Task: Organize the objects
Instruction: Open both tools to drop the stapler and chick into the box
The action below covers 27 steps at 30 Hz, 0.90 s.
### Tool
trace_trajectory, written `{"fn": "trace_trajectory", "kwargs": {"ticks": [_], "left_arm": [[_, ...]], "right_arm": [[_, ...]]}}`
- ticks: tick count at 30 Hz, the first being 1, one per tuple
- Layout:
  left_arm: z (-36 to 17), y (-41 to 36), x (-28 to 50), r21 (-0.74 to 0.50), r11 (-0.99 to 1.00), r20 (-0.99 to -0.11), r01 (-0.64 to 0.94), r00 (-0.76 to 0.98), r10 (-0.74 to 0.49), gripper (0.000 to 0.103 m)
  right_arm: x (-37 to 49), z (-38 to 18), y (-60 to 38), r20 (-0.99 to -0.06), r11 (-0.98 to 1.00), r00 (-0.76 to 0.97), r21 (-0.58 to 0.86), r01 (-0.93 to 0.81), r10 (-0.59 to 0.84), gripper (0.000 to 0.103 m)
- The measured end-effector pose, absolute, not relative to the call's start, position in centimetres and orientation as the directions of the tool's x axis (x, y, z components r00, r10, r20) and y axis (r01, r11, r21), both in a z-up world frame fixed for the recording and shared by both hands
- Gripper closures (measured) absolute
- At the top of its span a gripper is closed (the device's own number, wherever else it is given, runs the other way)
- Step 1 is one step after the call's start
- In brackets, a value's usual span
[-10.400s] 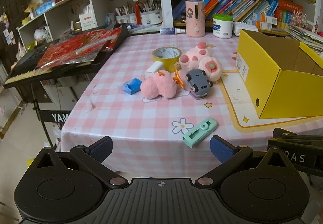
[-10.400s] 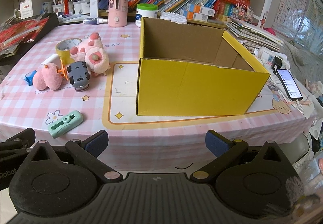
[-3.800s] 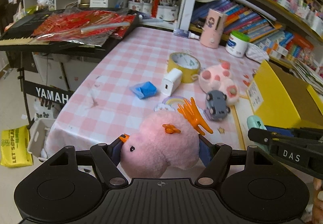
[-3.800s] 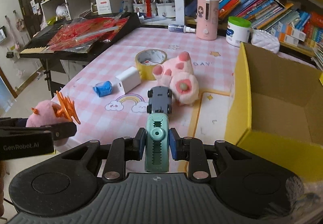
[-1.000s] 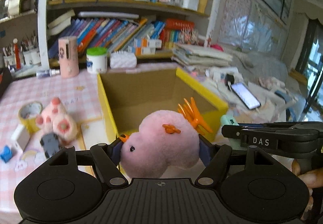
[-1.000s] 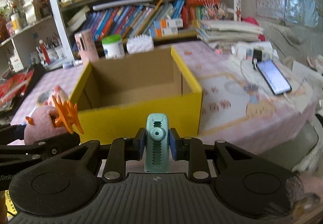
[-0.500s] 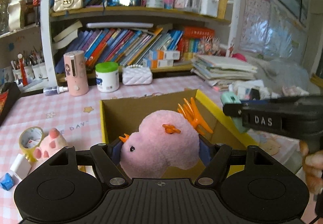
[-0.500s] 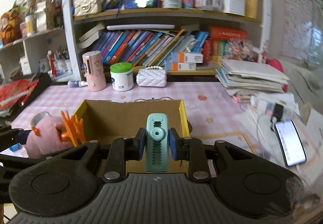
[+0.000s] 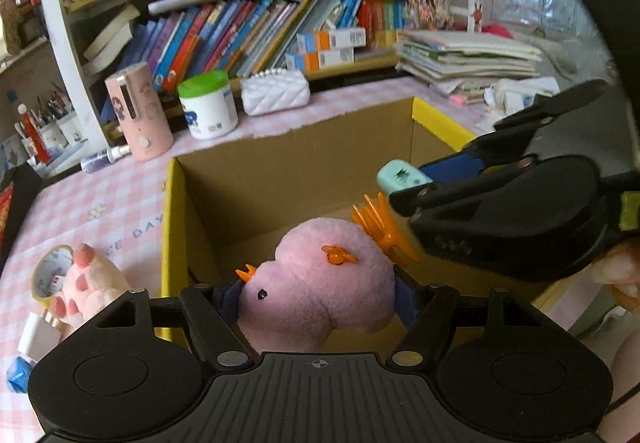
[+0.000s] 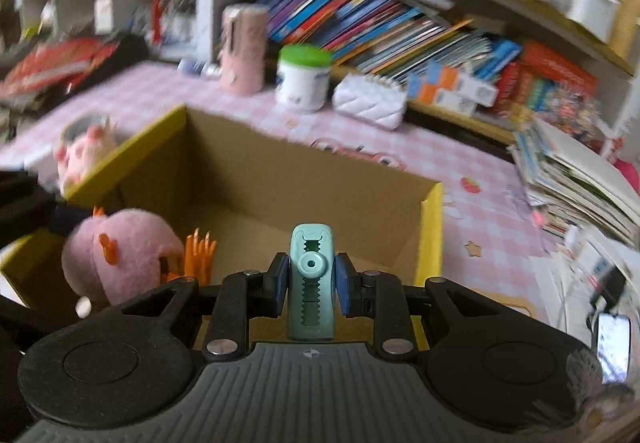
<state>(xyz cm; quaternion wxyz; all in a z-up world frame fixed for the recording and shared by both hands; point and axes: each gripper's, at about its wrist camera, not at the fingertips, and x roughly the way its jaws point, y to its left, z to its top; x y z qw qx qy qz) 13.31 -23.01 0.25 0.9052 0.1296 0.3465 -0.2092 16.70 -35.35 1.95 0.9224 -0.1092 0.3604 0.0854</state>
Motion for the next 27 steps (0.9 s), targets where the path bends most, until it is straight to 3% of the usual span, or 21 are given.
{"fn": "trace_trajectory", "kwargs": {"ticks": [7,13,27], "left_arm": [[-0.5,-23.5,14.3,0.092,0.886,-0.712,0.455,0.652,-0.262,0.031],[-0.8,-24.4,14.6,0.128,0.875,-0.713,0.467,0.656,-0.246,0.031],[-1.3,-25.9,15.0,0.125,0.855,-0.716,0.503,0.643,-0.273,0.031]], "right_arm": [[18.9,-0.4,-34.8,-0.762,0.923,0.642,-0.187,-0.337,0.080,0.080],[19.8,-1.0,-35.3,-0.823,0.931,0.562,-0.134,-0.340,0.087,0.080],[19.8,-1.0,-37.2,-0.839,0.938,0.537,-0.112,-0.328,0.087,0.080]]}}
